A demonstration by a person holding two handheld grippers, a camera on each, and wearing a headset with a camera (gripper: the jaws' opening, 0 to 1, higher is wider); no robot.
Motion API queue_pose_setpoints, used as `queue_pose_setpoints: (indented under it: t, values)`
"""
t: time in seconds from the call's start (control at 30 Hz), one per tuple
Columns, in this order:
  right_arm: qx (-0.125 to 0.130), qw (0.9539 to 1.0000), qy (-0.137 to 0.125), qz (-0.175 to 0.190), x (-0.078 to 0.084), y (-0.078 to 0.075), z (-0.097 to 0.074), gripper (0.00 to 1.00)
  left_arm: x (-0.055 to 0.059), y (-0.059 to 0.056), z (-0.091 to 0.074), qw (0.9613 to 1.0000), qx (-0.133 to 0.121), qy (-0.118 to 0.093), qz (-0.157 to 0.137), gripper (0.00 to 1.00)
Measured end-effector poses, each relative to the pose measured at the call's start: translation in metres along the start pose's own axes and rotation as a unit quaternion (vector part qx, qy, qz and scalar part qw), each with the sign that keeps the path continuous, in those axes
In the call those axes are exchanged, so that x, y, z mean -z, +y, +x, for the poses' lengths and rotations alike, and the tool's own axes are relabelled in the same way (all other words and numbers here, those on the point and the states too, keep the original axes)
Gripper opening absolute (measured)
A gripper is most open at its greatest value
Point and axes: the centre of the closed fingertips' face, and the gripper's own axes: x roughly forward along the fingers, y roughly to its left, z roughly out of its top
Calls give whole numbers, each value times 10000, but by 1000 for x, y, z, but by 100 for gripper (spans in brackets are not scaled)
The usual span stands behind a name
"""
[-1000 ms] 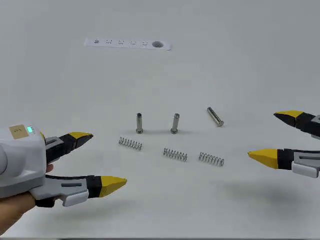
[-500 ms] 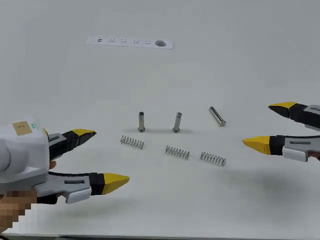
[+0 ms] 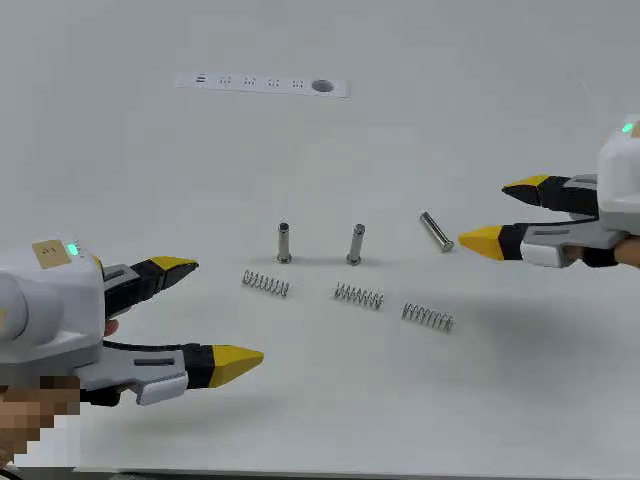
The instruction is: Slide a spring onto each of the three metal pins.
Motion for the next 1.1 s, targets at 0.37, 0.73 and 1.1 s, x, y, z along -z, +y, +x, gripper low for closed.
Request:
queue_pose_setpoints:
  t: [0.37, 0.73, 1.1]
  values:
    - [90, 9988, 472, 43, -1, -9, 33, 37, -1, -2, 1, 10000, 17, -22, 7, 79]
    - [253, 9945, 1016, 86, 6, -14, 62, 28, -1, -3, 2, 10000, 40, 16, 25, 78]
    - [313, 9878, 1471, 413, 19, -19, 78, 20, 2, -3, 1, 10000, 45, 33, -10, 78]
